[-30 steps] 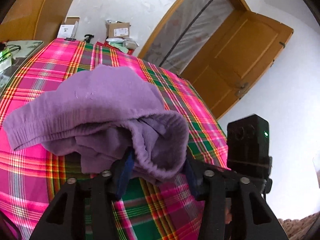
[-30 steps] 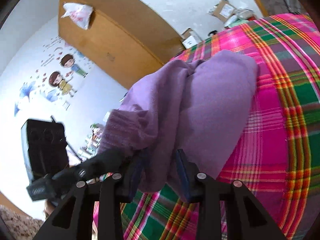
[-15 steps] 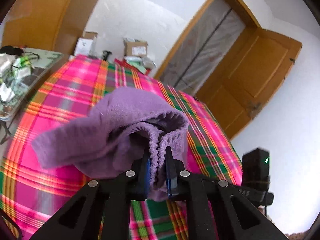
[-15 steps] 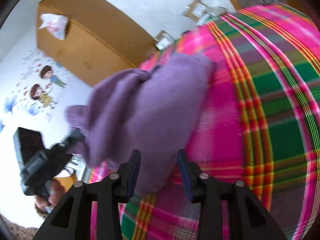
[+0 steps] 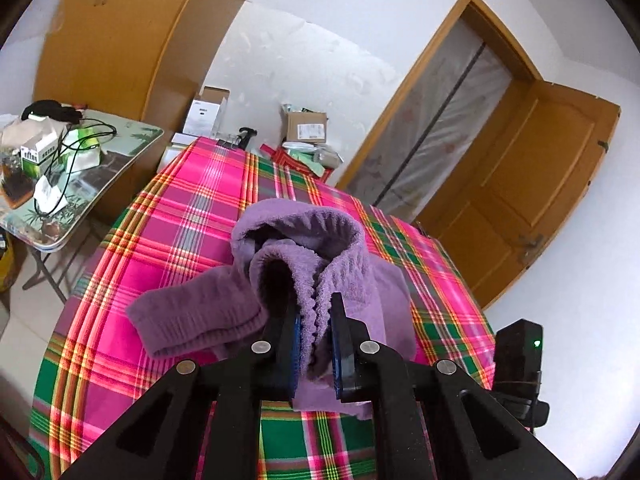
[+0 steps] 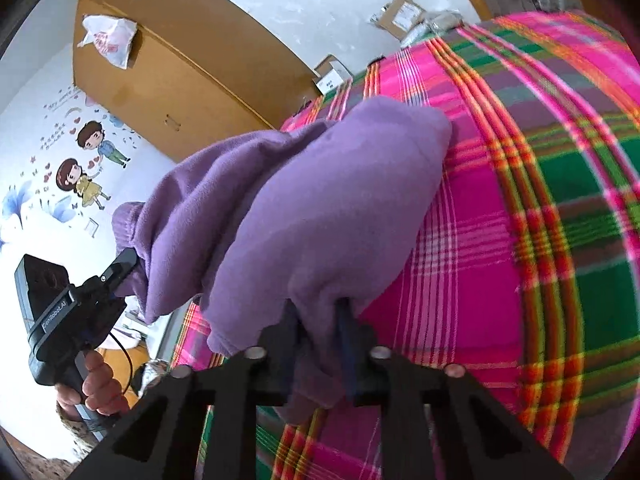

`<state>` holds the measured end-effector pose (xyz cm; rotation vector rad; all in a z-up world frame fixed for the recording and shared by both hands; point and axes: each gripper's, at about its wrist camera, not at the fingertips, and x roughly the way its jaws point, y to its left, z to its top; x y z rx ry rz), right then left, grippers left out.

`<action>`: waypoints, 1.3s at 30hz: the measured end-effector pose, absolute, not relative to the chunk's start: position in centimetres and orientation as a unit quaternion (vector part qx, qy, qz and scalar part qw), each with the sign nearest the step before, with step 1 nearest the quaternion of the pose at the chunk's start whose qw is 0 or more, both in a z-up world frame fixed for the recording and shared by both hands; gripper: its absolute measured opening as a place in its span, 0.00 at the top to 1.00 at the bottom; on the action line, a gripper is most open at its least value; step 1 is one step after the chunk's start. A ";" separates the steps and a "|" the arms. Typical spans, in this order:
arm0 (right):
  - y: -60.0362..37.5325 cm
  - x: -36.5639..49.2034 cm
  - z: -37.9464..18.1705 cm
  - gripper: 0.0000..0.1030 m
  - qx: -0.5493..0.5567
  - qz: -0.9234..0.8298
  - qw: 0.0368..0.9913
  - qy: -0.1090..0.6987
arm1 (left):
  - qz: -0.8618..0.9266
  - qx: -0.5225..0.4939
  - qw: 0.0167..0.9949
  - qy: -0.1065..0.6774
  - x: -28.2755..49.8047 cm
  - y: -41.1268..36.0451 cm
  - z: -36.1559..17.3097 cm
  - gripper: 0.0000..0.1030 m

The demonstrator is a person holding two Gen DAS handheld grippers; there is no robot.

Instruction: Fold clothes

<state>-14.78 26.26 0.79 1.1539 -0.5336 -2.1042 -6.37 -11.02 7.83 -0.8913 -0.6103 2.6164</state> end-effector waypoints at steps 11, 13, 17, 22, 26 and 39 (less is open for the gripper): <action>28.6 -12.8 4.2 0.90 0.380 -0.861 0.306 -0.146 | 0.911 -0.319 0.174 -0.194 -5.3 -9.5 7.7 0.88; 29.0 -12.3 4.9 0.90 0.371 -0.871 0.294 -0.131 | 0.911 -0.322 0.175 -0.190 -5.2 -9.2 7.6 0.88; 29.6 -11.6 6.4 0.90 0.351 -0.891 0.270 -0.102 | 0.914 -0.329 0.166 -0.171 -5.2 -8.2 7.3 0.88; 30.0 -10.3 8.5 0.90 0.320 -0.915 0.241 -0.051 | 0.919 -0.331 0.158 -0.146 -5.3 -6.8 7.2 0.88; 29.9 -9.9 9.8 0.90 0.306 -0.927 0.217 -0.015 | 0.920 -0.331 0.150 -0.146 -5.5 -6.7 7.0 0.88; 29.8 -10.2 6.6 0.88 0.362 -0.916 0.164 0.063 | 0.919 -0.342 0.100 -0.168 -5.9 -10.0 5.4 0.88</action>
